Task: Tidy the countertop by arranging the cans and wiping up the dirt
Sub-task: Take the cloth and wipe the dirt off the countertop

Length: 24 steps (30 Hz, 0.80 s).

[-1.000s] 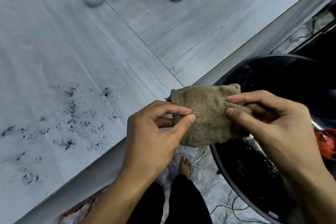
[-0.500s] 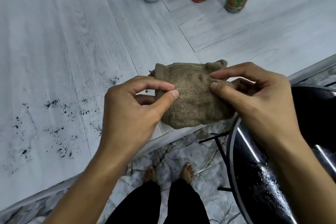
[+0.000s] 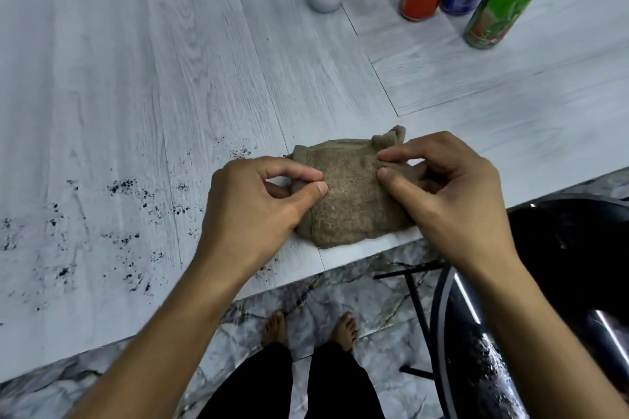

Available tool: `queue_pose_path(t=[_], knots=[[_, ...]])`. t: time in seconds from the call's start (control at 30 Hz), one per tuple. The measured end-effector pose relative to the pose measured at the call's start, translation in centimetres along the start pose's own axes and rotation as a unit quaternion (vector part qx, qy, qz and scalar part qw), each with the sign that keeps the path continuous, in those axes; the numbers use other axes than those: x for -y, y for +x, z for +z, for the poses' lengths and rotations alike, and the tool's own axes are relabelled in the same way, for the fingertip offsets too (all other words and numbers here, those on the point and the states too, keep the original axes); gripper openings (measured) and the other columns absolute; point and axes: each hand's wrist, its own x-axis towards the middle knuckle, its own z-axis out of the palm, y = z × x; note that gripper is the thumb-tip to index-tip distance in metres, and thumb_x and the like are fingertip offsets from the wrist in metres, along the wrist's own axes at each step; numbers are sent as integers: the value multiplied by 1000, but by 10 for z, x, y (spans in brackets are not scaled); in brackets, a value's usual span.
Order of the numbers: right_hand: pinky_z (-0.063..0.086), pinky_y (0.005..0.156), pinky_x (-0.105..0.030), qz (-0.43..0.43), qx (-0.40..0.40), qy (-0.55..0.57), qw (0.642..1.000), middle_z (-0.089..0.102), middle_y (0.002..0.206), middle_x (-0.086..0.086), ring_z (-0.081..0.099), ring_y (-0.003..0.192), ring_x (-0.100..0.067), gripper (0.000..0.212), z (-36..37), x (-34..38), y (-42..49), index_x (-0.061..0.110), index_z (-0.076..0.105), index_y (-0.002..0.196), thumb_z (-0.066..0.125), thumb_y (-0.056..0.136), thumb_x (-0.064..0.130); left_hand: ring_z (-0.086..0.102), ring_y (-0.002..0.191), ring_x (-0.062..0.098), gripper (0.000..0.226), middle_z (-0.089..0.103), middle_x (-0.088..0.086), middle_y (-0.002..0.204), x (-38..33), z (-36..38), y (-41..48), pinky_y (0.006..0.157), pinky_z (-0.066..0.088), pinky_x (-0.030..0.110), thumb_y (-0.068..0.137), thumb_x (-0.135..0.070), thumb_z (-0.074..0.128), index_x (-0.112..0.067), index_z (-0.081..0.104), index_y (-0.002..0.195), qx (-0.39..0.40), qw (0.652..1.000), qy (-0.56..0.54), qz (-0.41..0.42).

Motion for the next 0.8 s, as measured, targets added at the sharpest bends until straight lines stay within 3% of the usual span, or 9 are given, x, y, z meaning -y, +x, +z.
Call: queue_pose_path(t=[0.1,0.23,0.33,0.4,0.47,0.57,0.63,0.7,0.8], knots=[[45,71,-16,-15,0,-75,997,65,99,8,60,83,-5,15,2,-3,-1,24,79,100,81,86,20,68,70,-9,12,75,-24,80,3,2,2,61,48,5,77,-35,89,-37,82,87,-13,999,49,16],[38,72,-6,-37,-5,-152,988,64,104,3,60,86,-8,16,5,-2,-3,18,79,104,79,88,19,65,72,-5,16,74,-21,91,2,5,1,70,52,13,80,-38,86,-36,82,95,-17,990,127,62],[43,74,-17,-41,-11,-196,980,64,110,-1,61,94,-16,19,5,2,-9,15,79,107,77,89,21,65,73,-2,29,75,-16,92,-2,1,-1,79,54,21,81,-45,84,-36,80,109,-21,978,181,100],[39,77,-24,-43,-27,-225,973,63,115,-3,58,102,-21,23,2,7,-14,14,78,110,77,89,23,69,76,7,41,75,-13,91,-4,-6,-3,90,55,40,84,-50,78,-33,75,122,-29,967,217,127],[35,80,-22,-49,-42,-246,967,62,121,-3,54,108,-21,26,0,14,-20,13,77,113,75,90,24,71,83,10,51,74,-13,92,-5,-16,-6,103,46,51,87,-56,67,-31,69,131,-42,952,267,143],[44,86,-28,-45,-38,-235,970,59,132,-3,55,119,-20,34,2,30,-29,15,71,124,68,94,30,69,99,15,52,74,-8,107,1,-35,-5,111,40,49,92,-56,59,-28,64,136,-43,940,298,162],[49,96,-32,-41,-22,-215,975,57,139,-2,56,125,-20,39,10,41,-35,14,65,132,62,98,33,63,116,19,53,70,-4,127,7,-49,-2,108,42,38,96,-54,56,-26,61,141,-11,935,300,187],[45,105,-31,-37,0,-215,976,54,145,-3,53,131,-20,43,20,51,-40,12,59,139,56,102,35,52,131,15,55,60,-5,144,15,-61,5,110,36,32,98,-55,51,-28,55,146,28,928,309,208],[33,114,-30,-5,44,-239,970,46,154,-6,41,142,-21,53,39,62,-41,12,48,148,46,105,44,36,147,11,58,44,-10,159,27,-79,27,122,21,36,100,-58,44,-34,45,153,75,918,325,214]])
